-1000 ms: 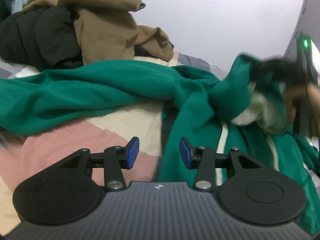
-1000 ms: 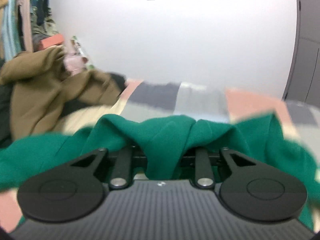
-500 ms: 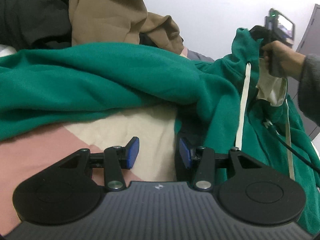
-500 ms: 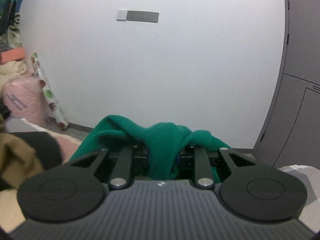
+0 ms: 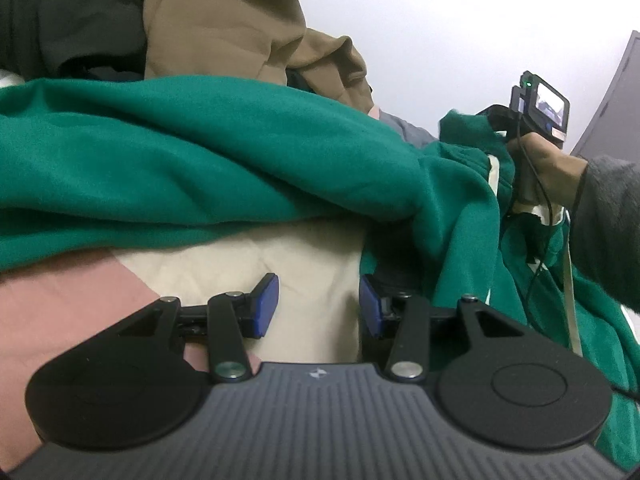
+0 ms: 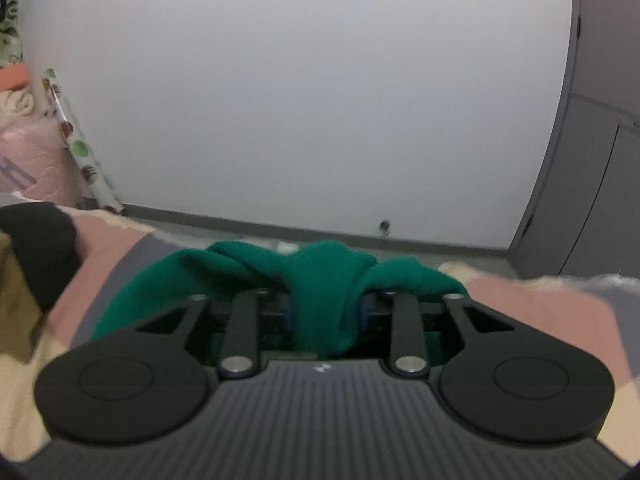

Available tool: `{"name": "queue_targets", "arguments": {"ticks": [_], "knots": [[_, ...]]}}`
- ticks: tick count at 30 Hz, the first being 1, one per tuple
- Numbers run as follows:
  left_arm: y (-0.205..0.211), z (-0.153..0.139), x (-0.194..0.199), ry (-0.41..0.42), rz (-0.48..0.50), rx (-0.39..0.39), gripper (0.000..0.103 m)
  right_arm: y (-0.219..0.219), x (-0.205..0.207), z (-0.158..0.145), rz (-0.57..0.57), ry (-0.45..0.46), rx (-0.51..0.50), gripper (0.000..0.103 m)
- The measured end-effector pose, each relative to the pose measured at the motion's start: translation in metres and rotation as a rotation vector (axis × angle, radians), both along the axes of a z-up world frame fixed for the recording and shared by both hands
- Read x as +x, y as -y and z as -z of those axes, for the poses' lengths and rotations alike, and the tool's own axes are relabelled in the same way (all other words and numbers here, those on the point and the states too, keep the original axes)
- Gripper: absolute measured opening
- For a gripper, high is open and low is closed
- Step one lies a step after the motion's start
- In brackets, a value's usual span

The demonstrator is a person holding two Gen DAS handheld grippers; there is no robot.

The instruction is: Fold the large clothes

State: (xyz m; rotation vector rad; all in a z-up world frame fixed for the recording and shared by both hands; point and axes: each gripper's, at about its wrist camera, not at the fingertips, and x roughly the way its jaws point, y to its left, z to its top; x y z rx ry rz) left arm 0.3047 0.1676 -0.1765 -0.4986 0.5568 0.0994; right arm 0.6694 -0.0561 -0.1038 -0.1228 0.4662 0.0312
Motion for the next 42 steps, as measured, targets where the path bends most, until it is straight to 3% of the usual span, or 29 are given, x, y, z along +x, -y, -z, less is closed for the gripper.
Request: {"name": "queue_targets", "arguments": {"ticks": [1,3,10,14,20,25,28,34,42], "knots": [[-0.002,-0.001,-0.001,-0.003,0.004,-0.008,0.050,0.000,-0.009,-0.001,-0.004,0.003,-0.006,0.053],[-0.003,-0.004,-0.004,-0.014,0.010,-0.013,0.050,0.000,-0.026,-0.005,-0.016,0.016,-0.031,0.063],[-0.011,-0.018,-0.024,-0.039,0.009,-0.040,0.050,0.019,-0.098,-0.033,-0.059,-0.020,0.029,0.063],[-0.014,-0.033,-0.047,-0.011,0.013,-0.061,0.050,0.052,-0.153,-0.048,-0.057,-0.038,0.096,0.063],[0.005,-0.051,-0.080,0.005,0.054,-0.037,0.050,0.079,-0.247,-0.062,-0.090,-0.056,0.135,0.063],[0.030,-0.062,-0.109,0.007,0.094,0.029,0.050,0.106,-0.328,-0.065,-0.103,-0.095,0.158,0.063],[0.037,-0.064,-0.124,-0.007,0.107,0.008,0.050,0.122,-0.373,-0.063,-0.122,-0.111,0.173,0.063],[0.052,-0.070,-0.152,-0.062,0.117,0.039,0.050,0.140,-0.453,-0.048,-0.225,-0.136,0.215,0.063],[0.034,-0.085,-0.177,-0.080,0.002,-0.090,0.050,0.111,-0.514,-0.013,-0.466,-0.195,0.389,0.063]]}}
